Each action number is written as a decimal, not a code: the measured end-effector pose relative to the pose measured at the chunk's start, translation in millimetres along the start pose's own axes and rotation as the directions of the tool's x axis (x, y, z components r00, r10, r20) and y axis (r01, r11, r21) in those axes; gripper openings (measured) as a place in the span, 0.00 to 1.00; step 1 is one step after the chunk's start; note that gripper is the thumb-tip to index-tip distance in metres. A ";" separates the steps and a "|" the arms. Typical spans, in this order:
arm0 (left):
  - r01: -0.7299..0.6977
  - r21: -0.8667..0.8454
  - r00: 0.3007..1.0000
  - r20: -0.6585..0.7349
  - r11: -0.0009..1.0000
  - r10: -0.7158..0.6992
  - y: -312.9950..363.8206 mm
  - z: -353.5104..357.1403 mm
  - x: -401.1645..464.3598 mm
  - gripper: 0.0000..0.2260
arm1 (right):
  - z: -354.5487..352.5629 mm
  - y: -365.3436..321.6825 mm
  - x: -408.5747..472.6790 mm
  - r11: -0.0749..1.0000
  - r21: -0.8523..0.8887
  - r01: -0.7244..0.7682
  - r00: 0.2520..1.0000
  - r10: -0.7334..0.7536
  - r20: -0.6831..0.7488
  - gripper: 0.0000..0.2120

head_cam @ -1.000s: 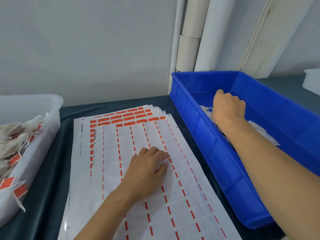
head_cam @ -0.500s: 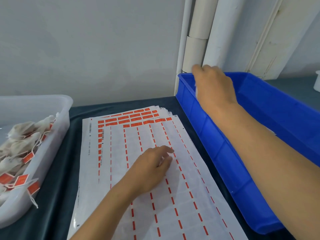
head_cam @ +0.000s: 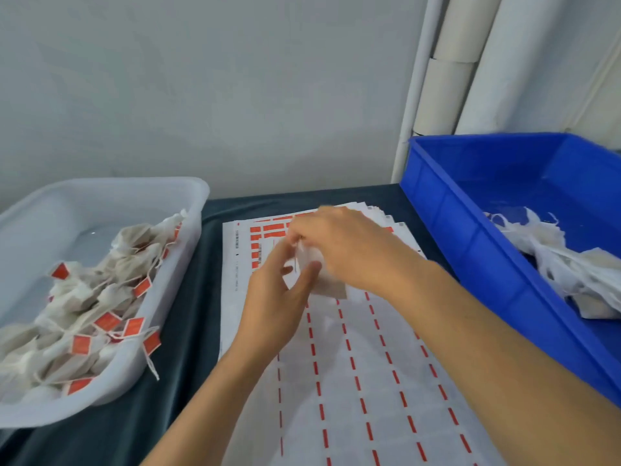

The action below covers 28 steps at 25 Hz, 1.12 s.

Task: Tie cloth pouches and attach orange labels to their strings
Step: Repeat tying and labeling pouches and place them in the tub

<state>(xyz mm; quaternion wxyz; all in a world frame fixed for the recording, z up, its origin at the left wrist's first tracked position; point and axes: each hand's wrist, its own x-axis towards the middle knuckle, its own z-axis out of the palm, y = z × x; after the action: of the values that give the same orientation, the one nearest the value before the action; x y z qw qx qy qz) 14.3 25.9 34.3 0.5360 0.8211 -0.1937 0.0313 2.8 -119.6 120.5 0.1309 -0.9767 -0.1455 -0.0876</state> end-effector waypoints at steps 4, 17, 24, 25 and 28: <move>0.132 -0.019 0.984 -0.119 0.991 -0.134 -24.9 0.3 -5.6 0.12 | 44.1 6.8 -4.1 0.916 0.374 -0.144 0.985 0.168 -0.031 0.11; 0.163 -0.328 0.974 -0.096 0.930 -0.205 -39.8 -3.7 -10.7 0.05 | 116.0 27.8 -30.5 0.461 0.877 -0.137 0.819 0.551 -0.162 0.09; 0.138 -0.293 0.965 -0.175 0.946 -0.195 -30.1 -3.0 -11.2 0.12 | 121.0 10.6 -35.8 0.782 0.622 0.036 0.865 0.288 -0.411 0.10; 0.105 -0.313 0.979 -0.136 0.944 -0.154 -27.0 -3.3 -12.6 0.14 | 122.8 6.7 -36.2 0.782 0.619 0.075 0.906 0.207 -0.370 0.14; 0.047 -0.361 0.997 -0.034 0.932 -0.064 -26.5 -4.0 -17.0 0.17 | 126.9 4.7 -35.7 0.783 0.618 0.066 0.942 0.154 -0.297 0.24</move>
<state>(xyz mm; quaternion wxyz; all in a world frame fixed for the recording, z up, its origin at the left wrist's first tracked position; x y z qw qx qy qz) 8.6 43.6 8.5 0.6820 0.7135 -0.1606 -0.0011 -12.6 -97.6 -8.6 0.4688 -0.8533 -0.1188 -0.1947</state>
